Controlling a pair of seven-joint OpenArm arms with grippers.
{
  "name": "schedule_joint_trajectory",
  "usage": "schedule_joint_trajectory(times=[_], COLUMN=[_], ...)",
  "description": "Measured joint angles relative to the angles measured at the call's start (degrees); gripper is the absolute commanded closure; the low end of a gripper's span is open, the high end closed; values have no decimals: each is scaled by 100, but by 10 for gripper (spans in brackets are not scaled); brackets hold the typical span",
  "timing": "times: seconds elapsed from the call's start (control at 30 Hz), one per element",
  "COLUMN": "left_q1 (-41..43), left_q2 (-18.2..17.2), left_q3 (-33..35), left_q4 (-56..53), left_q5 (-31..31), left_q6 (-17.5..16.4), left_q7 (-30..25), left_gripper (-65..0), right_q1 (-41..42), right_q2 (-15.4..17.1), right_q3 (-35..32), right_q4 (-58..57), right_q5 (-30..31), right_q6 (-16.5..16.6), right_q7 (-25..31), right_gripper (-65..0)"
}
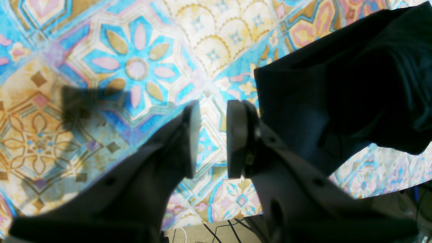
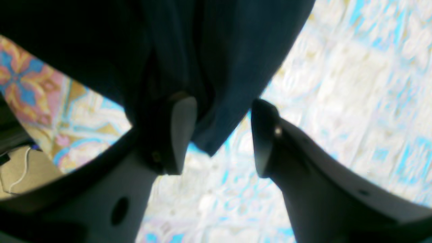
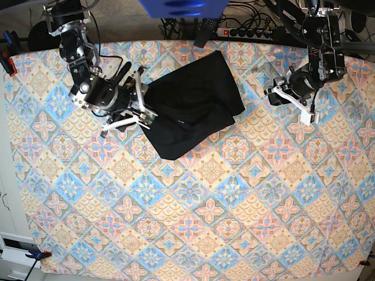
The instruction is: Fold the T-shirt properly
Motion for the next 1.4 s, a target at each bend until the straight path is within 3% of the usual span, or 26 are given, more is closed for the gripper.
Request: schedule_joint_trajectory(times=[0.27, 0.57, 0.77, 1.13, 1.27, 1.4], left_q1=[-17, -35, -50, -44, -31, -17], left_q2=[0, 0, 0, 0, 2, 9], left_q3=[0, 0, 0, 0, 0, 0], left_q4=[0, 0, 0, 0, 0, 0], left_q5=[0, -2, -7, -24, -24, -24], left_q6=[2, 0, -2, -2, -2, 0], left_q7=[0, 0, 0, 0, 0, 0], left_gripper=[-136, -136, -136, -136, -136, -136], right_q1=[-42, -46, -44, 15, 380, 516], right_q2=[-9, -11, -44, -15, -13, -20], right_q3=[289, 201, -291, -251, -254, -254], right_q4=[55, 52, 26, -315, -457, -468], right_q5=[730, 826, 839, 778, 750, 776], right_q6=[-2, 0, 11, 0, 2, -35], right_q7=[11, -24, -4, 52, 144, 442], right_gripper=[-296, -299, -299, -296, -294, -231])
